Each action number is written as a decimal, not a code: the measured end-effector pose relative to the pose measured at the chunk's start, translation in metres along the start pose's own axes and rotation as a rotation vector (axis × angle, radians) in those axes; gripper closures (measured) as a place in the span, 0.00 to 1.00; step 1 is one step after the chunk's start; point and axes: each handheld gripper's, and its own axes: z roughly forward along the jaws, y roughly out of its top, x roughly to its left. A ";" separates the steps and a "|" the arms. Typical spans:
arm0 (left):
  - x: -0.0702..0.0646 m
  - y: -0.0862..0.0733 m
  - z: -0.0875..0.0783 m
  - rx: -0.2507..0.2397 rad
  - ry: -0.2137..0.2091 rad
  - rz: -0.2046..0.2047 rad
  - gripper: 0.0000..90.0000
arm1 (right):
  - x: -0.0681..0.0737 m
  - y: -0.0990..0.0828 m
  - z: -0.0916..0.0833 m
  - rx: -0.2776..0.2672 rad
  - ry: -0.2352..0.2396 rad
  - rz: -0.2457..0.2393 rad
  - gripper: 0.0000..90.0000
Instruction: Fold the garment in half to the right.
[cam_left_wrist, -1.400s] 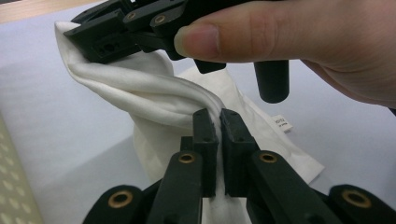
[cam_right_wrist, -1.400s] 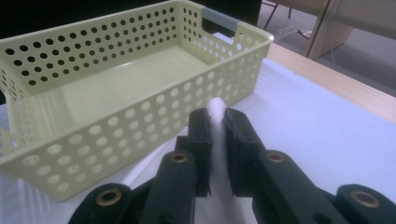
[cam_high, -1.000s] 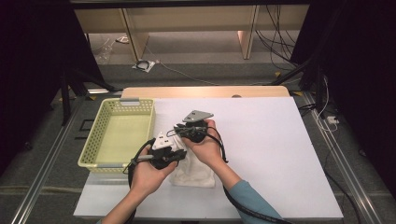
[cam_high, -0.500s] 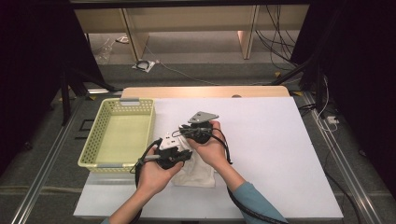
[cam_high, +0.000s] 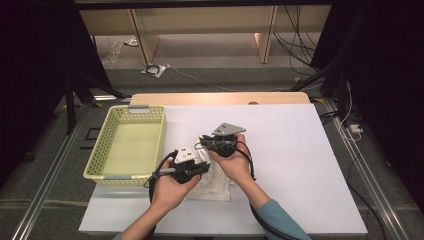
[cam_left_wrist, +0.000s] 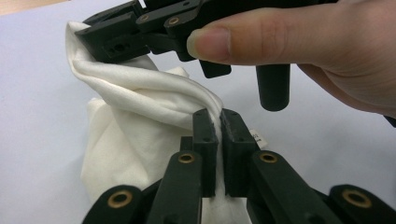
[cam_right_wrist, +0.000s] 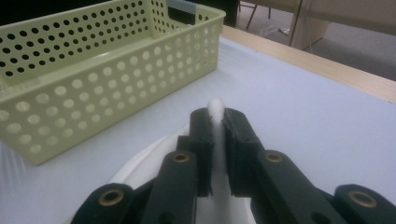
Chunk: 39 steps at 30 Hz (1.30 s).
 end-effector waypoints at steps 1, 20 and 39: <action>0.000 0.000 0.000 -0.003 0.001 0.002 0.95 | 0.000 0.000 0.000 0.001 0.001 -0.001 0.92; 0.001 -0.004 0.001 -0.036 0.001 -0.009 0.94 | -0.007 -0.003 -0.004 0.001 -0.006 0.016 0.92; -0.002 -0.004 0.007 -0.042 -0.001 -0.006 0.94 | -0.007 0.000 -0.007 0.018 -0.021 0.017 0.92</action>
